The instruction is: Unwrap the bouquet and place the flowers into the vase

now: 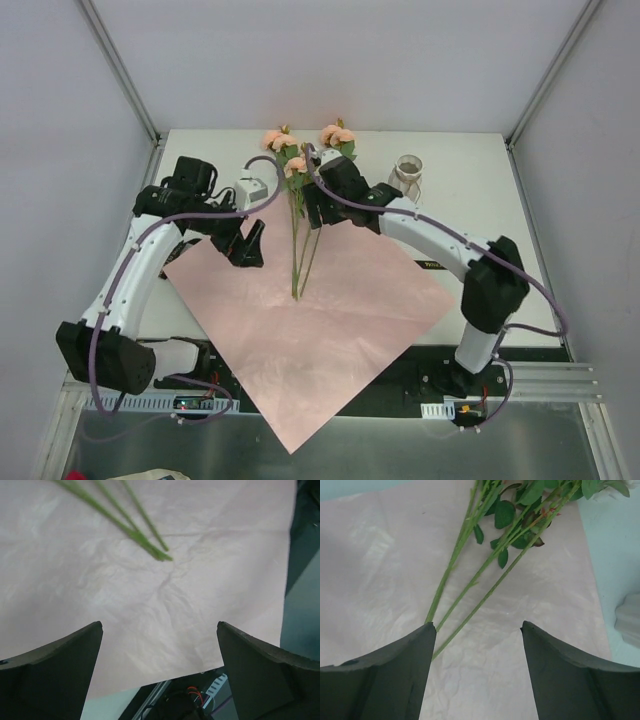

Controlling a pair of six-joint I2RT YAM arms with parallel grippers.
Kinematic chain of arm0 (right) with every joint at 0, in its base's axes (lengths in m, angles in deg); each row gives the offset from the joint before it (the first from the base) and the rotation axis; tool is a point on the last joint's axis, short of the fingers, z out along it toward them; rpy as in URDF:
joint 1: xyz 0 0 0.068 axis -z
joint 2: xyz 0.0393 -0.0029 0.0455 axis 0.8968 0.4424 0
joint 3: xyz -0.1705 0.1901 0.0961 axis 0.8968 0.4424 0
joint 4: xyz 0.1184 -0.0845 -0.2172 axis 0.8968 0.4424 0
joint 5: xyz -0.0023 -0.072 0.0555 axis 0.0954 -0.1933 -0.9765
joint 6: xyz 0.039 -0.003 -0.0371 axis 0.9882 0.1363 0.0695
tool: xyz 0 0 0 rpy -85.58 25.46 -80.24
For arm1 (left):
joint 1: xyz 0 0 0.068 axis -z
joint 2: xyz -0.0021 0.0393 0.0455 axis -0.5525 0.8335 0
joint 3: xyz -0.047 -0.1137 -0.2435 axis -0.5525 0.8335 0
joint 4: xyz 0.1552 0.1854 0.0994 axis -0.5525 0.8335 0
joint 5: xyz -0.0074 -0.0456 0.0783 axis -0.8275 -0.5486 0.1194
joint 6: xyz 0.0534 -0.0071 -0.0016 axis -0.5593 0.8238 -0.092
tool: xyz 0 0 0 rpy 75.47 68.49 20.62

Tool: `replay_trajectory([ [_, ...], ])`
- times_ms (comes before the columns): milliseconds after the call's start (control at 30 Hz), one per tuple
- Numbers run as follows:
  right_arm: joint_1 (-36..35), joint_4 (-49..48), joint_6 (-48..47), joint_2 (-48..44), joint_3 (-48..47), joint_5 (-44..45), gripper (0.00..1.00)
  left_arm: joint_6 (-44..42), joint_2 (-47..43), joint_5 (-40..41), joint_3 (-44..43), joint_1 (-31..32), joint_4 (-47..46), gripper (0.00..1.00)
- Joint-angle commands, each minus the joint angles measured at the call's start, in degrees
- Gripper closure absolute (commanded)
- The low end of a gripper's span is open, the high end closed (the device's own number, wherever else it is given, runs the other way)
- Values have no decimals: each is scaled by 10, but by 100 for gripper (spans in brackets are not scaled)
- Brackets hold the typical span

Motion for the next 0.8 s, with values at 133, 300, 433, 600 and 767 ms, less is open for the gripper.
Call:
replay_trajectory([
  [133,56,-30,-1,153,-84,32,33,65,82,96,86,-87,-131,9],
  [300,78,-47,22,192,-92,18,37,76,121,122,109,-89,-165,15],
  [433,89,-61,33,204,-91,-6,38,72,127,137,124,-89,-179,16],
  [600,91,-84,42,195,-72,-36,38,66,115,139,140,-89,-183,15],
  [767,91,-101,58,196,-61,-48,37,72,120,162,155,-89,-207,15],
])
